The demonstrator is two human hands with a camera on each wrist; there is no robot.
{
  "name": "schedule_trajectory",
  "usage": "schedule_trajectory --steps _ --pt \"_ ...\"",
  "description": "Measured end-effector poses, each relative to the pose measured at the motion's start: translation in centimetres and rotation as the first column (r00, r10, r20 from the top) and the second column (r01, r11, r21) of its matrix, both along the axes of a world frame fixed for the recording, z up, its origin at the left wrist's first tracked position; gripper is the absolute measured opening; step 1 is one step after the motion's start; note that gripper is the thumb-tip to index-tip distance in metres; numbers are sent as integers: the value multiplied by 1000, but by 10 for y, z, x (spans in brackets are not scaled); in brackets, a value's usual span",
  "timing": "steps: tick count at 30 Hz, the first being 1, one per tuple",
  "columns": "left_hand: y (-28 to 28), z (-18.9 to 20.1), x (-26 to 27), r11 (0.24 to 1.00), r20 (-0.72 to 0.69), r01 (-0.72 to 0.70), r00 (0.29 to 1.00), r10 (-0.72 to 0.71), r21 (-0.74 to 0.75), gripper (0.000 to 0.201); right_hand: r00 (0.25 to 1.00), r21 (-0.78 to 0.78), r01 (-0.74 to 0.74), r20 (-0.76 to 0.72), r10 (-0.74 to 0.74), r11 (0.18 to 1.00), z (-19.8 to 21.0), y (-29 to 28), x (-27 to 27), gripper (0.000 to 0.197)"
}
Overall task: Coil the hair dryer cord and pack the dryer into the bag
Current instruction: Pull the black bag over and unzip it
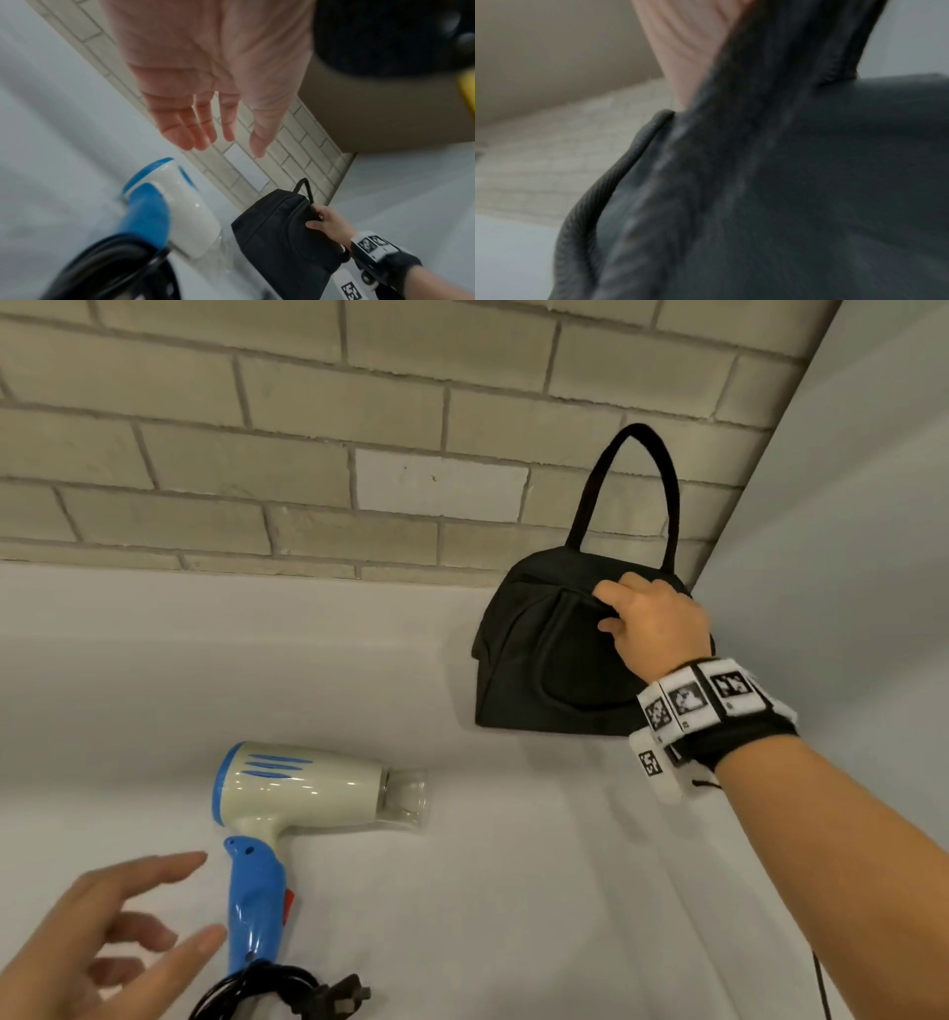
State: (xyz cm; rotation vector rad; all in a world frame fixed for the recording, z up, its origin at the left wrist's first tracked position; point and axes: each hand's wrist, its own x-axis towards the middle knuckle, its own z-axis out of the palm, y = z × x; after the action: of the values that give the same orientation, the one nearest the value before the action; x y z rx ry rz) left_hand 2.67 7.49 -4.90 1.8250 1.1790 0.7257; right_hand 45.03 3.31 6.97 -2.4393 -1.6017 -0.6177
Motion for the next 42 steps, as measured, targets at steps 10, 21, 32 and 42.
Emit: schedule_trajectory --steps 10,21,32,42 --pt "-40 63 63 953 217 226 938 -269 204 55 991 6 -136 2 136 991 -1 -115 -147 23" --pt "-64 61 115 723 -80 526 829 -554 447 62 949 -22 -268 -178 260 963 -10 -154 -156 29" --pt "-65 50 105 732 -65 480 853 -517 482 52 595 503 225 -749 291 834 3 -181 -75 24" --pt "-71 41 111 678 -84 477 847 -526 559 45 -16 -37 297 -999 -33 954 -73 -192 -63 25"
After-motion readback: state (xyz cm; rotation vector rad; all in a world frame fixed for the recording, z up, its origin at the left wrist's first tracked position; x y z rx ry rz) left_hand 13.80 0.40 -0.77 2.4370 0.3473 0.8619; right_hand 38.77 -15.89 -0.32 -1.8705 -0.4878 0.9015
